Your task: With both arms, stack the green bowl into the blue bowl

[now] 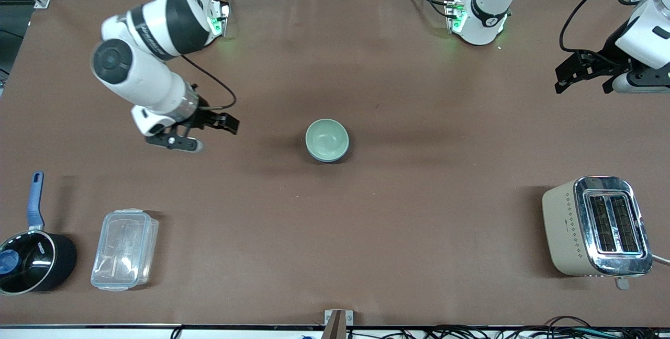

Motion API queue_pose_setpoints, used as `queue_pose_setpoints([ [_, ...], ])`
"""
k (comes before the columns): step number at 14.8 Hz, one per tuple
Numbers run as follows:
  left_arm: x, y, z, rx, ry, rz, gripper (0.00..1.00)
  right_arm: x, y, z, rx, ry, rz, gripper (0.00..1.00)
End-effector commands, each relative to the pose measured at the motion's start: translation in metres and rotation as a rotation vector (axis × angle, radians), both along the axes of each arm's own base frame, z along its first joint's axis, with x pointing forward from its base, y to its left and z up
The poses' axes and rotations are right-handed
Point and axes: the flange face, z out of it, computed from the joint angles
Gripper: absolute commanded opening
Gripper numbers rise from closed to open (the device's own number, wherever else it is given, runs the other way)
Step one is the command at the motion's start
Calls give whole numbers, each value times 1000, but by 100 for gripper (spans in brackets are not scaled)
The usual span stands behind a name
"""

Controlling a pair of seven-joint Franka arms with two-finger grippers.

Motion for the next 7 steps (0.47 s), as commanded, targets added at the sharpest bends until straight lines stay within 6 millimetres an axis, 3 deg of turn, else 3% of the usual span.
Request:
queue_pose_setpoints([
  [1, -4, 0, 6, 18, -15, -5, 100, -1, -55, 27, -42, -59, 67, 100],
  [7, -3, -1, 8, 18, -20, -14, 100, 10, -173, 70, -73, -118, 144, 100],
])
